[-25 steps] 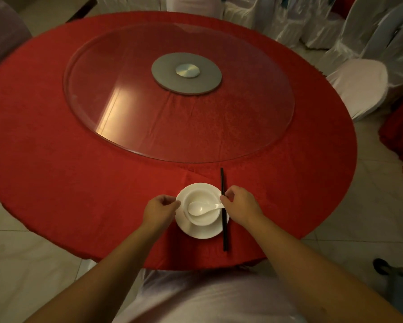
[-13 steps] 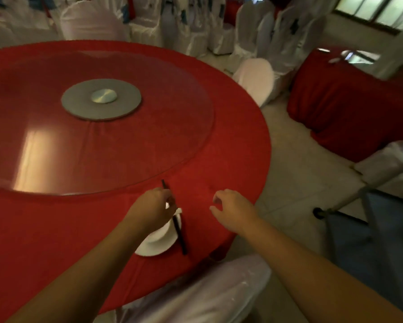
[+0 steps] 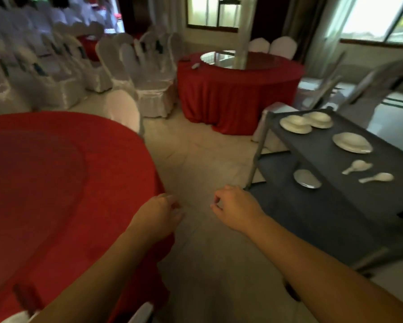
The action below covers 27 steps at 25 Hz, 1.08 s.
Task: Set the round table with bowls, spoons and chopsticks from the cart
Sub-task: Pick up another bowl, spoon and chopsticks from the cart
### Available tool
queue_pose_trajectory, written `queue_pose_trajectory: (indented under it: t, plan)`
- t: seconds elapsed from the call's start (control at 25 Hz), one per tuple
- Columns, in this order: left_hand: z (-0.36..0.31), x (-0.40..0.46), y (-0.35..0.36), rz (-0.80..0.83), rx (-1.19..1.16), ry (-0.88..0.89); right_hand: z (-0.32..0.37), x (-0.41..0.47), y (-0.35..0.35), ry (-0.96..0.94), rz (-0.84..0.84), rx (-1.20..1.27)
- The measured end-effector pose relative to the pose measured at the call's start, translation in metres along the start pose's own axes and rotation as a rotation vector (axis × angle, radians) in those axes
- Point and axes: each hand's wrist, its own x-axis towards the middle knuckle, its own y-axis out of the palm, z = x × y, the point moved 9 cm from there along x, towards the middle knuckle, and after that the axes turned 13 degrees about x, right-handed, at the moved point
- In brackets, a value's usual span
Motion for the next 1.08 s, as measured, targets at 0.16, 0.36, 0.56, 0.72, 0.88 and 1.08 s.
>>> queue_pose_trajectory:
  t: [0.16, 0.36, 0.56, 0.72, 0.88, 1.08]
  plan:
    - [-0.114, 0.084, 0.026, 0.048, -0.036, 0.098, -0.122, -0.014, -0.075, 0.142, -0.069, -0.04]
    - [-0.254, 0.17, 0.055, 0.123, -0.135, 0.193, -0.262, -0.056, -0.161, 0.358, -0.178, -0.038]
    - [-0.348, 0.238, 0.087, 0.233, -0.161, 0.258, -0.357, -0.081, -0.202, 0.553, -0.205, 0.017]
    - [-0.405, 0.3, 0.121, 0.299, -0.171, 0.319, -0.423, -0.077, -0.229, 0.686, -0.243, 0.019]
    - [-0.463, 0.386, 0.159, 0.322, -0.187, 0.425, -0.499, -0.055, -0.249, 0.838, -0.248, -0.003]
    - [-0.542, 0.528, 0.207, 0.374, -0.214, 0.562, -0.607, 0.005, -0.281, 1.02, -0.32, -0.001]
